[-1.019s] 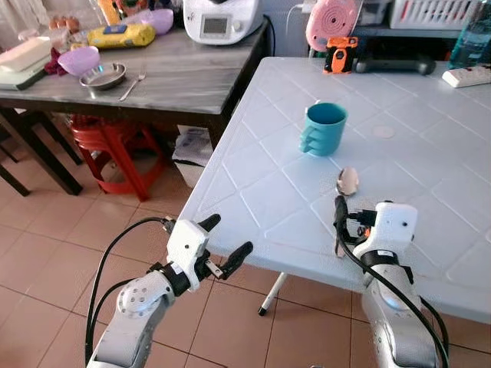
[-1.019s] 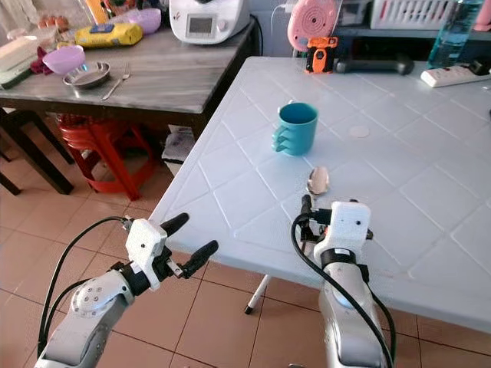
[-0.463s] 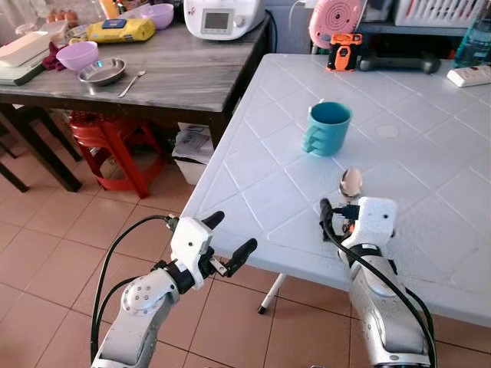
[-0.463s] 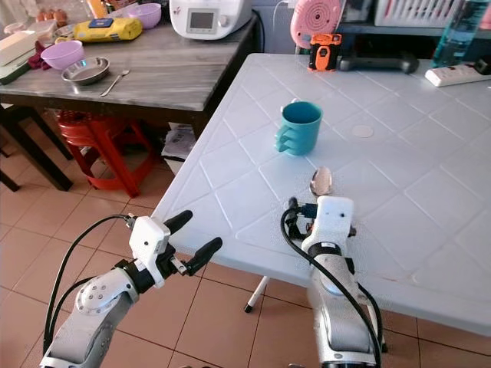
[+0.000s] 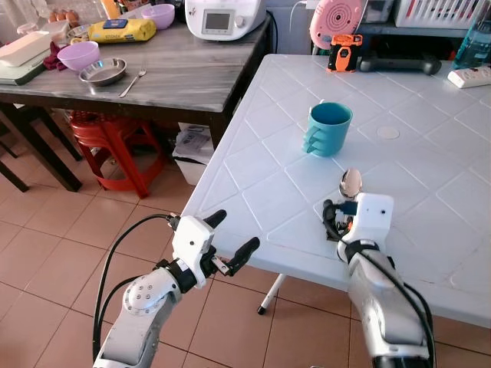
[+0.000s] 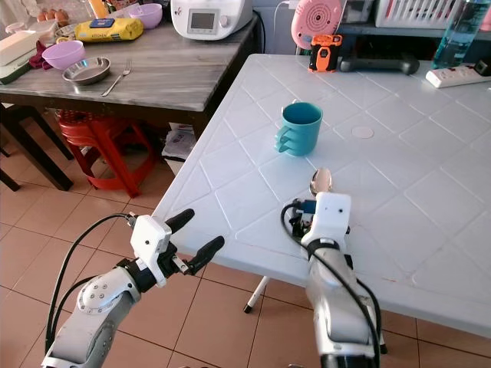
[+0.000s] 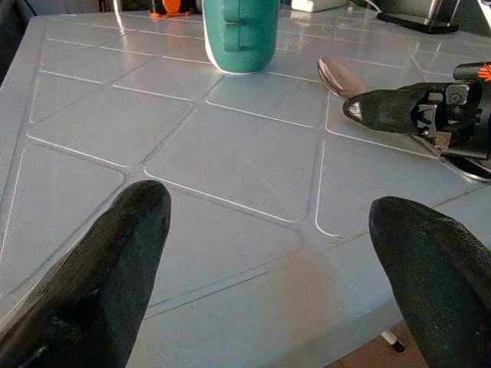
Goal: Setting the table
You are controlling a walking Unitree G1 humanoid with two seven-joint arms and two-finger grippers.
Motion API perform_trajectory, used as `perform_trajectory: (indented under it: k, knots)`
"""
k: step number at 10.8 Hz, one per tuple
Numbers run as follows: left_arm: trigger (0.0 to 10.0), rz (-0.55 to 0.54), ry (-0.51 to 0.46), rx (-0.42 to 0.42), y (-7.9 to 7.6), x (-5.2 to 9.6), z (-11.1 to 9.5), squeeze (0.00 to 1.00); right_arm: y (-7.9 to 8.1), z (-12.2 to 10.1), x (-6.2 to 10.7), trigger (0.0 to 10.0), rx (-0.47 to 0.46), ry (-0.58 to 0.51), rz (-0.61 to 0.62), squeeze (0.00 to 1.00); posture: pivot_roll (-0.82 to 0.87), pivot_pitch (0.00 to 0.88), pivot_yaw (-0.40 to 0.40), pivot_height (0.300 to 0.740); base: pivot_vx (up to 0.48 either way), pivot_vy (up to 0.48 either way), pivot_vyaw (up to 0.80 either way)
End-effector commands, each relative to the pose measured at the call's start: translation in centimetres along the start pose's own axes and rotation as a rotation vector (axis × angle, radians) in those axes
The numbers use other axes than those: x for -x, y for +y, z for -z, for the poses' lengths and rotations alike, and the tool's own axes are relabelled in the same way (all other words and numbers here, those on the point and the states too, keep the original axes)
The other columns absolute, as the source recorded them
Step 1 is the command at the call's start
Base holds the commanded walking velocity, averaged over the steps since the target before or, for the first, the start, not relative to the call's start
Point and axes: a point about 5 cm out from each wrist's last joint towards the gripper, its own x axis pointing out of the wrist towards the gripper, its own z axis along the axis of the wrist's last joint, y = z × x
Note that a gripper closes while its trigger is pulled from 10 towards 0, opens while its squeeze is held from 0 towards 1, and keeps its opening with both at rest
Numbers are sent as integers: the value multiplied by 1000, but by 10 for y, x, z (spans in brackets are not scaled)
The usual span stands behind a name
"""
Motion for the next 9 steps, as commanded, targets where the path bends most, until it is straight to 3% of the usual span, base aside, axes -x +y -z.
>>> perform_trajectory:
  k: [1, 6, 9]
  knots:
    - [10000, 13, 3, -1, -1, 1, -1, 0, 0, 12, 1, 0, -2, 72, 9, 0, -106, 104, 98, 740, 0, 0, 0]
    - [10000, 36, 4, 12, -3, 1, -2, 0, -12, 28, 1, 0, 21, 198, 61, 0, -104, 111, 102, 740, 0, 0, 0]
    - [10000, 45, 5, 15, -4, 2, -2, 0, -13, 30, 2, 0, 19, 209, 70, 0, -104, 113, 104, 740, 0, 0, 0]
